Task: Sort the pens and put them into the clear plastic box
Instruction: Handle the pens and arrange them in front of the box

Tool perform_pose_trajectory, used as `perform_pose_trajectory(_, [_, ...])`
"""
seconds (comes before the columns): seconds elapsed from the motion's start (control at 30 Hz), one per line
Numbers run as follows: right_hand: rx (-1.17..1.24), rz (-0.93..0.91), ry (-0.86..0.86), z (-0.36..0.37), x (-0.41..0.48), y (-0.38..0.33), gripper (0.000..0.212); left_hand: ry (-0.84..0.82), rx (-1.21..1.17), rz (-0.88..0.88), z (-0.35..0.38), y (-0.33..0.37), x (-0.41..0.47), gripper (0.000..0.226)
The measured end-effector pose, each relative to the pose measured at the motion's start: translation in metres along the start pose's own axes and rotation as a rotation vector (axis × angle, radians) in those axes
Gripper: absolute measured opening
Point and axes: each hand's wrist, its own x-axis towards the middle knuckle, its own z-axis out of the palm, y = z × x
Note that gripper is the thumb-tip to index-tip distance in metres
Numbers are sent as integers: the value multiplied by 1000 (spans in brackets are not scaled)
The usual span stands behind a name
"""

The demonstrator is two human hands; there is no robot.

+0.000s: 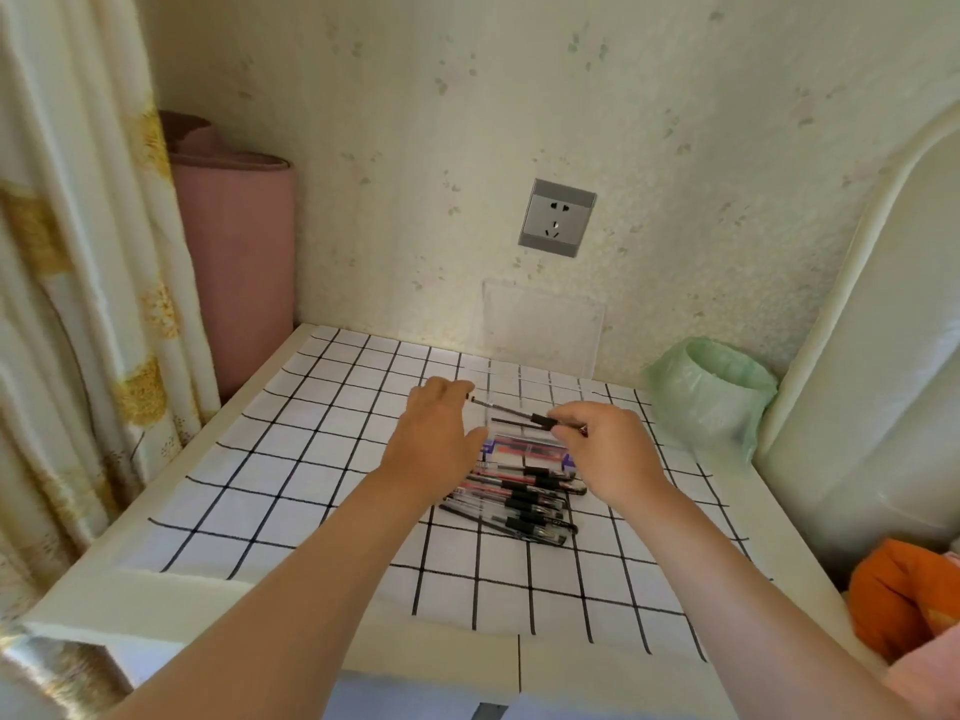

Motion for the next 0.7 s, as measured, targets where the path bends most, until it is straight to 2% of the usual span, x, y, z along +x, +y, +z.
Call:
perform_pose_trajectory(0.2, [-173,23,92,10,35,13,19,-122,43,-39,14,-23,9,61])
perform_pose_trajectory(0.37, [-331,103,-35,22,62,19,25,-141,74,-50,16,-28,15,46])
perform_pose_trajectory(0.47, [-361,117,-76,30,75,18,24,-136,54,-48,17,-30,15,46])
perform_pose_trajectory(0.7, [-359,96,-301,40,91,14,35,-47,38,37,20,-30,11,43])
